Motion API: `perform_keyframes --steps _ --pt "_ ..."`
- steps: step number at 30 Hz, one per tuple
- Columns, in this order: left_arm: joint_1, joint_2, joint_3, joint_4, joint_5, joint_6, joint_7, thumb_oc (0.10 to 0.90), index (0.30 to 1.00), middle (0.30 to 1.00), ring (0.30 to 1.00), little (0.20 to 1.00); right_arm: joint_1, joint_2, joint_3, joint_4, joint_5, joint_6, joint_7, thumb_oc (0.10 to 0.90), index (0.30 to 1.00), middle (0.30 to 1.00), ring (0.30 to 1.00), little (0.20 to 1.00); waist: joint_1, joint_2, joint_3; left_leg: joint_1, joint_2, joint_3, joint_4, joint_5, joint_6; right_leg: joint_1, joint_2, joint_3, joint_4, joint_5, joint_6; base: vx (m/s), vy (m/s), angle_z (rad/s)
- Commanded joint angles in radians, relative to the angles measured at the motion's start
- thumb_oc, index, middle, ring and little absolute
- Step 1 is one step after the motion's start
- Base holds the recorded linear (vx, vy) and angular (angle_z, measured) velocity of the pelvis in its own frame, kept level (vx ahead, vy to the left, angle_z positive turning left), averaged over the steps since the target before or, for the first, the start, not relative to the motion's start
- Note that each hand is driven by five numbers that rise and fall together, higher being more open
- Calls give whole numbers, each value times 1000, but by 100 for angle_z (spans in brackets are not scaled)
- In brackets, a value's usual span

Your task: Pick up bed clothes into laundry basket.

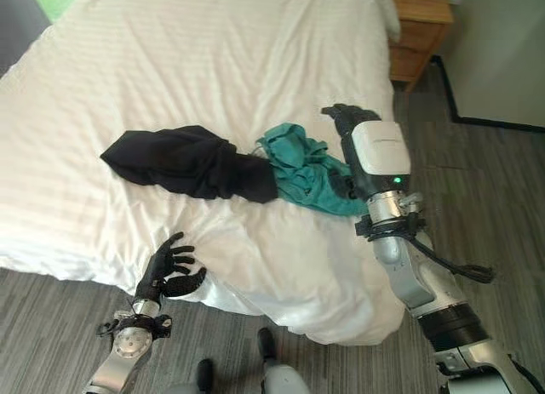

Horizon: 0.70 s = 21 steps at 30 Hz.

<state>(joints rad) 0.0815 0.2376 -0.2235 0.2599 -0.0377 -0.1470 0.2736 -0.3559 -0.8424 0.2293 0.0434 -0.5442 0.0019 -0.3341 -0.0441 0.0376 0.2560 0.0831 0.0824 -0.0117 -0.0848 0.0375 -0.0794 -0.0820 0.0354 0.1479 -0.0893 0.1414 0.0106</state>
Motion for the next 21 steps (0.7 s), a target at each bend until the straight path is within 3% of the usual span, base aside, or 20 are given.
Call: perform_keyframes --steps 1,2,8,9,14,17,18,19,20,21 --pt "72 127 63 -15 -9 -10 39 800 900 900 900 900 -113 -2 -11 15 8 -8 -35 800 900 900 900 900 32 -93 -108 -66 -36 -38 -3 -36 -21 70 -157 81 4 -128 151 134 -237 -13" --pt "78 135 72 41 -18 -7 32 800 900 900 900 900 -158 78 124 298 66 27 19 800 900 900 900 900 60 -68 -105 -78 -37 -65 -3 -13 -32 91 -159 54 3 -144 135 138 -239 -7" --pt "12 140 51 209 -43 -6 31 800 900 900 900 900 -259 158 240 659 93 46 19 800 900 900 900 900 52 -42 -92 -117 -46 -87 -3 7 -43 71 -162 23 2 -149 131 25 -70 33" --pt "-29 140 35 310 -41 1 34 800 900 900 900 900 -293 203 244 815 142 58 25 800 900 900 900 900 53 -30 -87 -136 -51 -89 -3 13 -46 57 -163 18 2 -146 132 -26 -15 11" --pt "-100 140 23 544 -42 4 38 800 900 900 900 900 -404 242 270 1066 199 60 36 800 900 900 900 900 54 1 -75 -188 -61 -81 -3 32 -56 8 -161 8 2 -140 135 -56 9 1" --pt "-111 147 31 673 -25 10 47 800 900 900 900 900 -470 219 296 1108 208 50 42 800 900 900 900 900 48 12 -82 -205 -61 -68 -3 36 -59 -13 -155 8 2 -140 136 4 7 1" --pt "-108 149 36 707 -18 12 51 800 900 900 900 900 -487 209 301 1110 211 46 40 772 858 858 858 858 44 13 -83 -203 -58 -63 -3 36 -59 -13 -153 11 2 -139 137 0 0 0" --pt "-105 152 40 740 -7 16 57 800 900 900 900 900 -507 200 311 1103 213 41 39 772 858 858 858 858 41 14 -83 -200 -58 -58 -3 35 -60 -12 -152 14 2 -140 137 0 0 0" --pt "-103 158 45 773 1 21 60 800 900 900 900 900 -527 189 320 1091 217 36 39 400 300 300 300 300 37 14 -82 -196 -56 -53 -3 35 -61 -10 -152 15 2 -140 137 0 0 0" --pt "-99 162 51 802 9 26 62 800 900 900 900 900 -542 177 331 1073 218 31 38 400 300 300 300 300 34 13 -82 -191 -54 -49 -3 33 -61 -7 -152 16 2 -141 137 0 0 0"
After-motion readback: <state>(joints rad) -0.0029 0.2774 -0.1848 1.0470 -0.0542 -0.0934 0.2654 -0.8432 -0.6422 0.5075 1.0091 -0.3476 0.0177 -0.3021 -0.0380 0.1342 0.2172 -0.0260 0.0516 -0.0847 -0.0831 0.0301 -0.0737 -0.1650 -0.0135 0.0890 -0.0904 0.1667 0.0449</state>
